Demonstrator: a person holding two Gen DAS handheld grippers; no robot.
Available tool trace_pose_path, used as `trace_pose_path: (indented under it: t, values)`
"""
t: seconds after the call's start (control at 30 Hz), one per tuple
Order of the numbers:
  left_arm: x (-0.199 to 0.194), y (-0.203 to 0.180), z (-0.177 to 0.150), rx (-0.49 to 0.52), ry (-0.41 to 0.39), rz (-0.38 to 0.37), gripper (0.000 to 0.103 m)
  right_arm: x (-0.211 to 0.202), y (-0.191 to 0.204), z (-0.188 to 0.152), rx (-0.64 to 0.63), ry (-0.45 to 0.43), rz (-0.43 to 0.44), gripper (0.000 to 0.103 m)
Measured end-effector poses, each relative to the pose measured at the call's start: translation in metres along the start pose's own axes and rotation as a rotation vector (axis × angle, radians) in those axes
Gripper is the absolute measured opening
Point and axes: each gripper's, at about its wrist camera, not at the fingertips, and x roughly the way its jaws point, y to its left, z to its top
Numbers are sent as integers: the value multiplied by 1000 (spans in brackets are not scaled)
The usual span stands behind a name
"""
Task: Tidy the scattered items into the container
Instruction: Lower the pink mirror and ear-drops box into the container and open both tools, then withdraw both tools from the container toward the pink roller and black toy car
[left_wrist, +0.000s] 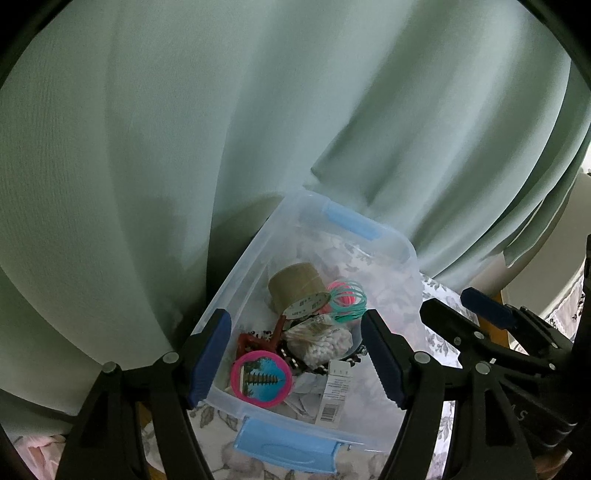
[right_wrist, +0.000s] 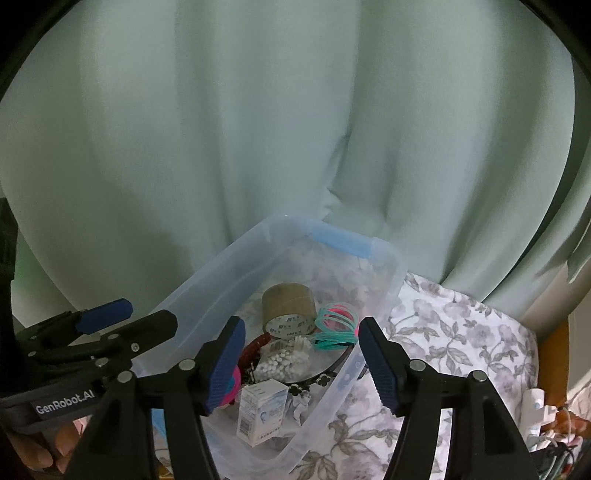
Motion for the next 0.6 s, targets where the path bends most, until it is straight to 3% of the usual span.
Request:
trace_pose_path:
  t: [0.27,0.47,0.6]
  values:
    - [-5,-11,0,23,-4,2,75,-10,-9,-6,36,-16,32,68]
    - [-11,-22,1,47,-11,2,77,-26,-23,-16,96,-31,114,68]
    - [-15,-34,1,75,-14,-1,77,-31,-39,-26,150,-27,107,68]
